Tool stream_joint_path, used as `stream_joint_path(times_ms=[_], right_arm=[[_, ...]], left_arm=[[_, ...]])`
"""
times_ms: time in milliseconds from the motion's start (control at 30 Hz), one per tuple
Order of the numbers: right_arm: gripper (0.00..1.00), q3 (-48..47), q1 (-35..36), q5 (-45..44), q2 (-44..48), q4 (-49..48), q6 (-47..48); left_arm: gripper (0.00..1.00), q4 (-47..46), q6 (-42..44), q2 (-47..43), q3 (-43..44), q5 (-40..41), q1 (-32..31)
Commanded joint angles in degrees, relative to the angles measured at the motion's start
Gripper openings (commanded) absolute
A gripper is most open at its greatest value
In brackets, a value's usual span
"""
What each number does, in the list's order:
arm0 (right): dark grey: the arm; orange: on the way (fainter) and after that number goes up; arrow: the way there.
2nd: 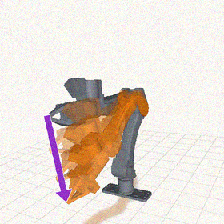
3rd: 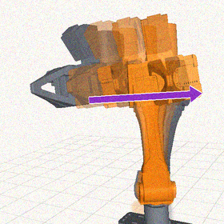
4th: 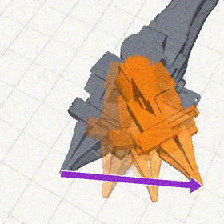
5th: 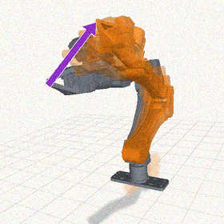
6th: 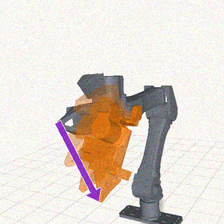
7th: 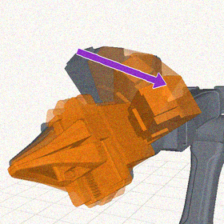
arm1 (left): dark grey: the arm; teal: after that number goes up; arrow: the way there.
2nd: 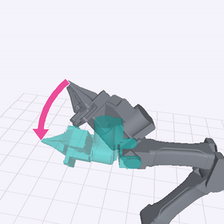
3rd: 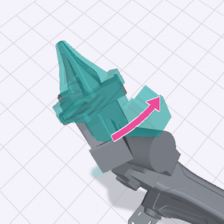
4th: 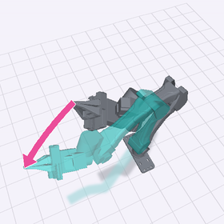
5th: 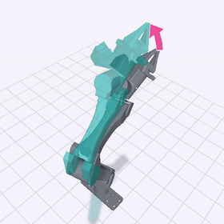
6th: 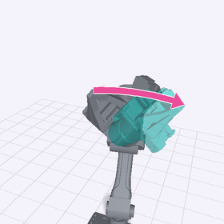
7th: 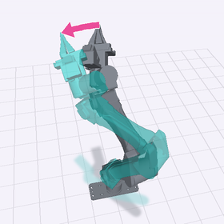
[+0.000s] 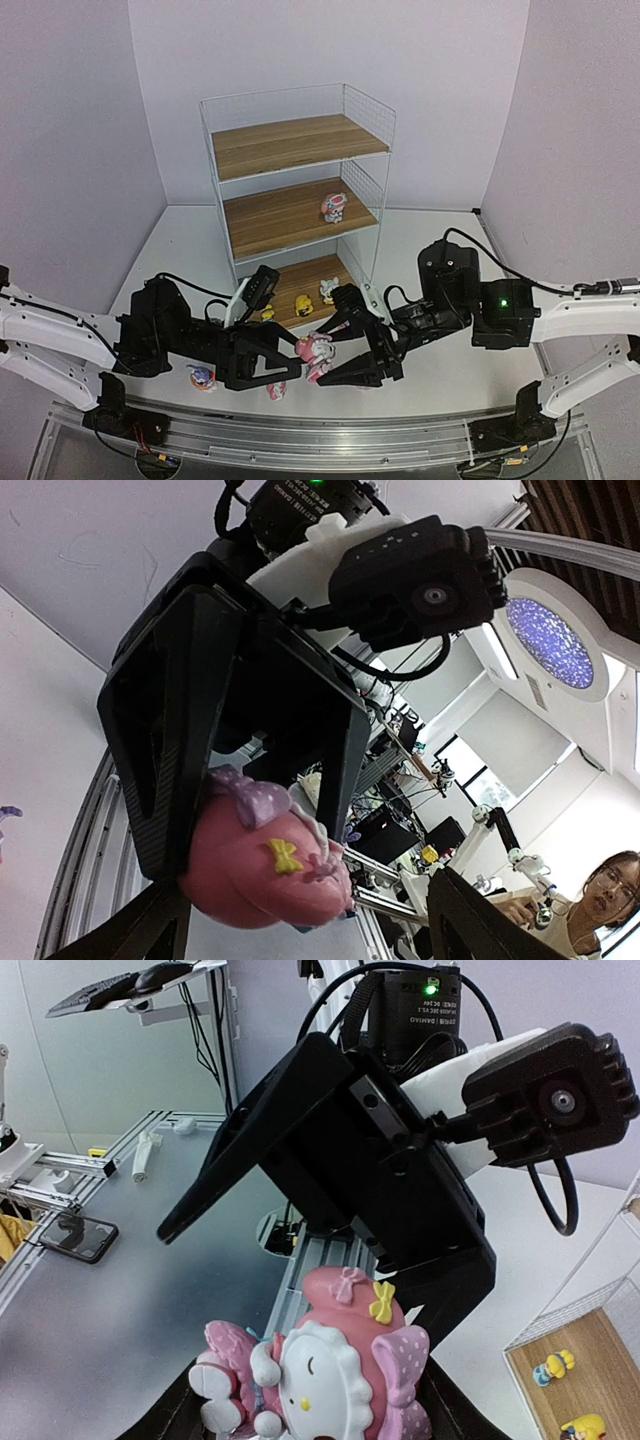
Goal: Place and organize the plastic toys onto the shelf
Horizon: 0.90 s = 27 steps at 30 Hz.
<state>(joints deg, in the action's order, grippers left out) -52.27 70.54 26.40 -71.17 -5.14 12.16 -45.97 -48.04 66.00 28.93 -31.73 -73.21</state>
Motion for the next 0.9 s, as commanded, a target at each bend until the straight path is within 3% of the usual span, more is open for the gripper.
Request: stream_joint_path(times_ms=[0,167,367,600,667,733,867], right_arm=[[0.24,-2.1,-0.1,-6.0,-1.3,-6.6,2.7],[0.24,-1.2,-0.1,-7.4,-1.4,-10.7,2.9],[0.24,0.1,-0.1,-7.8,-1.2,-11.6,4.5],[0.26,0.5,0.0,-4.3,-1.2,-8.0,5.8],[0.26,0.0,0.0,-3.1,-1.4,-6.3,6.4],[0.25,-0.4,0.0,-2.5,-1.4,-4.6,7.2],[0.25,-1.3,0.0,-3.2,-1.6,-1.8,8.5]], left_arm=[[0.78,-5.8,-0.6,1.9,3.8,-3.1,-0.2],[0.63,-5.7,-1.3,3.6,5.0,-3.3,-0.2],[0.27,-5.4,-1.9,2.5,4.5,-0.8,-0.2],[0.15,-3.8,-1.5,-0.1,3.5,1.2,-0.2],[0.2,-3.5,-1.3,-0.2,3.7,0.8,-0.1],[0.35,-3.0,-1.2,-0.3,4.0,0.5,-0.2],[0.55,-4.3,-1.3,-0.2,4.0,-0.4,-0.2]])
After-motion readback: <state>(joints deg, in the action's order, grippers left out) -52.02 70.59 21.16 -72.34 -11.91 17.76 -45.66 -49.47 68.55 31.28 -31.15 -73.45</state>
